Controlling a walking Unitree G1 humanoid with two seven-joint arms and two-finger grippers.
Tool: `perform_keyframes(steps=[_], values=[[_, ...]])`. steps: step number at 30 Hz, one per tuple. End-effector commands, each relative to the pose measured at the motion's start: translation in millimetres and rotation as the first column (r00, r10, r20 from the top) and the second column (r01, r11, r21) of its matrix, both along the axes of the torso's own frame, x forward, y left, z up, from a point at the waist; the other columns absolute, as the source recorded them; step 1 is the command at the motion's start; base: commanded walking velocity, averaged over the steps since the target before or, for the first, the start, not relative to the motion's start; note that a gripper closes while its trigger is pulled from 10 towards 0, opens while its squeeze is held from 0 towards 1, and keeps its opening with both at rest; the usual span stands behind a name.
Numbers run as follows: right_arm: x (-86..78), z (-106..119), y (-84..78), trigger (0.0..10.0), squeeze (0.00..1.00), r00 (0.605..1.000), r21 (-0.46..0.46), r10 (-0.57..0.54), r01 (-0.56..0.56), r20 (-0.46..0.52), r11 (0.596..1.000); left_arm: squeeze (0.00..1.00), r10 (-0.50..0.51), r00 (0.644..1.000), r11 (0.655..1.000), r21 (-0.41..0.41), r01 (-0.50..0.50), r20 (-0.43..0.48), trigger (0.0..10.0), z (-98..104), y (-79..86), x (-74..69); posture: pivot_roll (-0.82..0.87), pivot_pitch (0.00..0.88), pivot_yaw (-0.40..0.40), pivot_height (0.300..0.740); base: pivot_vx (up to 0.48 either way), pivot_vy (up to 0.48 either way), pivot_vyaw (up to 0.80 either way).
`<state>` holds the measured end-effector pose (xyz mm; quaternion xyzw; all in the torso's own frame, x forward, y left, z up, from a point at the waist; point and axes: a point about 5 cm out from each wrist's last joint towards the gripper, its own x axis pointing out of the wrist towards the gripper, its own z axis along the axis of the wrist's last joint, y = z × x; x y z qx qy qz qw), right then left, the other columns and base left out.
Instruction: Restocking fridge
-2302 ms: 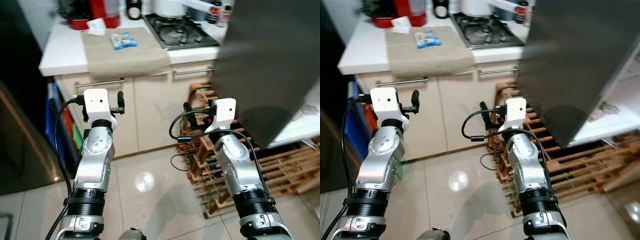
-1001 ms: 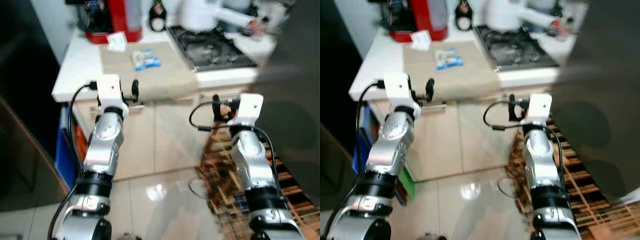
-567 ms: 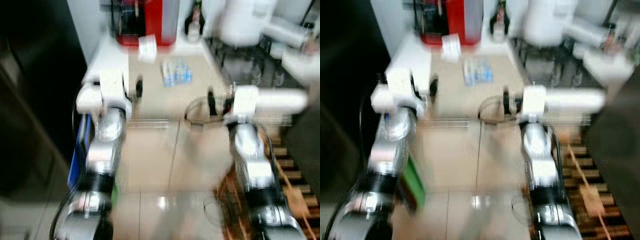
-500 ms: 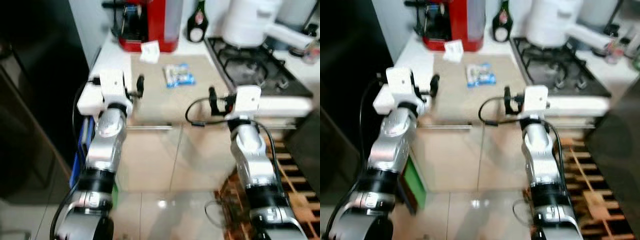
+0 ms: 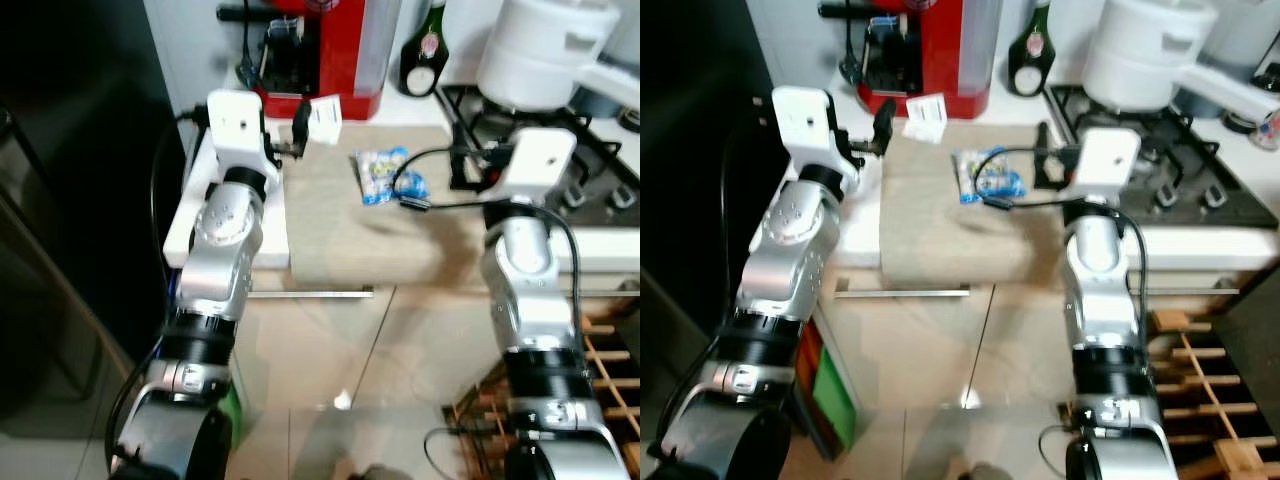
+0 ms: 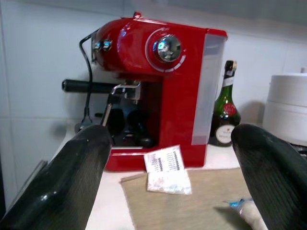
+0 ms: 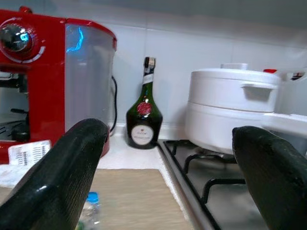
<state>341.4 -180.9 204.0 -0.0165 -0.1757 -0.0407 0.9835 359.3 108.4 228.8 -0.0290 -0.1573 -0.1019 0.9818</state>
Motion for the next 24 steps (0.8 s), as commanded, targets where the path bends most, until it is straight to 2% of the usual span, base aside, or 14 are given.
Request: perform_keyframes(steps=[1,7,14,18,19,21,22,24], values=[[0.6,-2.4,5.2,10.0,1.0,1.0,0.01,0.017,-0.017,-0.022,1.0,0.0,-0.016,1.0,1.0,0.001,0.016,0.003,10.0,0.8,-2.9,-1.2,-0.11,0.0,0.002,0.74,0.379,-0.289,0.0],[-2.3,-9.4,11.4,10.0,1.0,0.998,0.016,0.036,-0.035,-0.047,0.999,0.0,-0.047,0.999,0.999,0.011,0.047,-0.017,10.0,-4.3,-13.3,-3.6,-0.12,0.0,0.007,0.74,0.38,-0.288,0.0],[-4.7,-12.2,14.0,10.0,1.0,0.997,0.009,0.047,-0.047,-0.057,0.999,0.0,-0.07,0.997,0.998,0.001,0.07,-0.021,10.0,-4.6,-15.3,-2.7,-0.12,0.0,0.007,0.74,0.379,-0.289,0.0],[-5.1,-12.5,13.2,10.0,1.0,0.997,0.006,0.048,-0.048,-0.061,0.999,0.0,-0.061,0.997,0.998,0.007,0.062,-0.041,10.0,-5.4,-16.8,-0.2,-0.13,0.0,0.007,0.74,0.322,0.0,0.0],[-5.6,-12.6,12.7,10.0,1.0,0.997,0.005,0.047,-0.047,-0.063,0.999,0.0,-0.09,0.992,0.995,-0.046,0.086,-0.089,10.0,-7.8,-17.7,2.0,-0.13,0.0,0.009,0.74,0.0,0.0,0.0],[-5.9,-12.6,12.4,10.0,1.0,0.997,0.005,0.047,-0.047,-0.063,0.999,0.0,-0.105,0.989,0.992,-0.078,0.097,-0.103,10.0,-8.0,-17.7,2.4,-0.13,0.0,0.01,0.74,0.0,0.0,0.0],[-6.9,-13.1,11.8,10.0,1.0,0.997,0.005,0.045,-0.045,-0.065,0.999,0.0,-0.196,0.969,0.974,-0.141,0.175,-0.151,10.0,-9.9,-22.7,2.3,-0.13,0.0,0.011,0.74,0.0,0.0,0.0],[-7.4,-13.3,11.7,10.0,1.0,0.997,0.006,0.044,-0.044,-0.066,0.999,0.0,-0.233,0.959,0.964,-0.167,0.206,-0.164,10.0,-10.5,-25.3,1.8,-0.13,0.0,0.012,0.74,0.0,0.0,0.0]])
